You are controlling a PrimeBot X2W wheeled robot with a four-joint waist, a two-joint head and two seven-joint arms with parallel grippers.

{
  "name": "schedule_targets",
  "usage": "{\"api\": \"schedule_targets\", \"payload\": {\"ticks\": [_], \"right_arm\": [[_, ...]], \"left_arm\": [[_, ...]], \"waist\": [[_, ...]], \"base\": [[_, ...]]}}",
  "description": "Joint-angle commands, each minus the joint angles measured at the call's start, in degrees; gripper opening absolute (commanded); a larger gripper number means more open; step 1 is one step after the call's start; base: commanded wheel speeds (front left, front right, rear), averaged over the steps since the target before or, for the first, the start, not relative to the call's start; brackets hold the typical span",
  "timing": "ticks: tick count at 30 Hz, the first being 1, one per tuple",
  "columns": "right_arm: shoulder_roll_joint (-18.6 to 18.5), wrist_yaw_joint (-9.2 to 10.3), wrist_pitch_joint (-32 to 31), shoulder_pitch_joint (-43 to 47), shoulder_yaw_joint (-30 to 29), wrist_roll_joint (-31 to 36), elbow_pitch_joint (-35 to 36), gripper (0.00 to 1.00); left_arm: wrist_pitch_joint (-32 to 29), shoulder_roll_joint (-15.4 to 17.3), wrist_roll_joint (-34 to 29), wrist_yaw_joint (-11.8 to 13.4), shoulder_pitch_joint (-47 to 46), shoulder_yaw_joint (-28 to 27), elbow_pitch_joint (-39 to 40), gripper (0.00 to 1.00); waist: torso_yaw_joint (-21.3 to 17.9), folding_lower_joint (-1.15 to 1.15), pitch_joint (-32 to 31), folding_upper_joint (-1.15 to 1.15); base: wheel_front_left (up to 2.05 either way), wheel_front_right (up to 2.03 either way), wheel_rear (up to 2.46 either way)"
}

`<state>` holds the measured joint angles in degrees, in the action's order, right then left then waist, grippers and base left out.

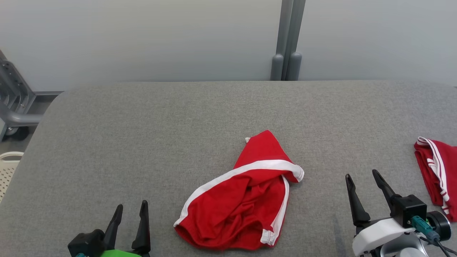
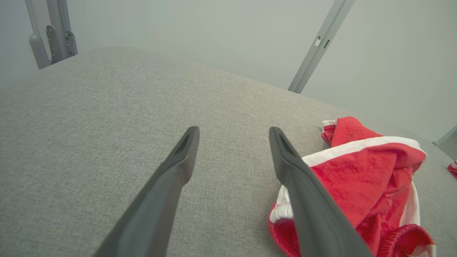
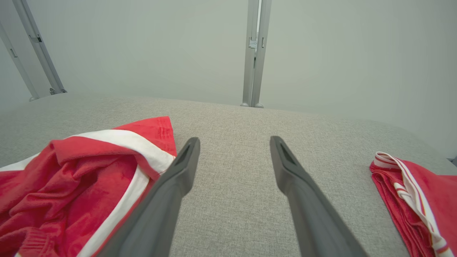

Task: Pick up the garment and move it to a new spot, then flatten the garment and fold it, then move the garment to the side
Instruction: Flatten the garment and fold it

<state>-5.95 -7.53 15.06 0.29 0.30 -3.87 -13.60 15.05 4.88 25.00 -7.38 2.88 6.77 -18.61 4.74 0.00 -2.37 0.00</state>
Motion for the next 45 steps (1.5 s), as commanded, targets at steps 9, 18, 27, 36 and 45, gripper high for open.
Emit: {"api": "schedule_targets", "payload": {"ticks": [9, 18, 27, 36, 45], "right_arm": [[0.0, 0.08, 0.2, -3.2, 4.0, -4.8, -4.4, 1.00], [-1.9, 0.06, -4.2, -13.2, 14.2, -27.9, -14.7, 1.00], [-7.3, 0.04, -14.7, -21.0, 22.6, -47.7, -18.1, 0.90], [-11.4, 0.04, -19.7, -23.0, 28.5, -55.8, -17.7, 0.93], [-14.4, 0.04, -22.2, -23.9, 32.4, -59.7, -16.7, 0.43]], "left_arm": [[-1.4, -0.5, 6.7, -0.2, 1.0, 2.4, -1.2, 1.00], [-18.1, -1.5, 20.9, 1.6, 0.8, 6.9, 4.8, 1.00], [-27.4, -1.9, 27.6, 8.3, -2.0, 9.8, 10.4, 1.00], [-28.2, -1.5, 27.3, 10.1, -2.8, 10.3, 10.2, 1.00], [-29.1, -1.4, 27.5, 10.6, -2.8, 11.2, 9.3, 1.00]], "waist": [[-0.5, 0.00, 0.9, 0.00], [1.7, 0.00, 3.9, 0.00], [3.5, 0.00, 8.3, 0.00], [4.1, 0.00, 9.2, 0.00], [4.4, 0.00, 9.1, 0.00]], "base": [[0.00, 0.00, 0.00], [0.00, 0.00, 0.00], [0.00, 0.00, 0.00], [0.00, 0.00, 0.00], [0.00, 0.00, 0.00]]}}
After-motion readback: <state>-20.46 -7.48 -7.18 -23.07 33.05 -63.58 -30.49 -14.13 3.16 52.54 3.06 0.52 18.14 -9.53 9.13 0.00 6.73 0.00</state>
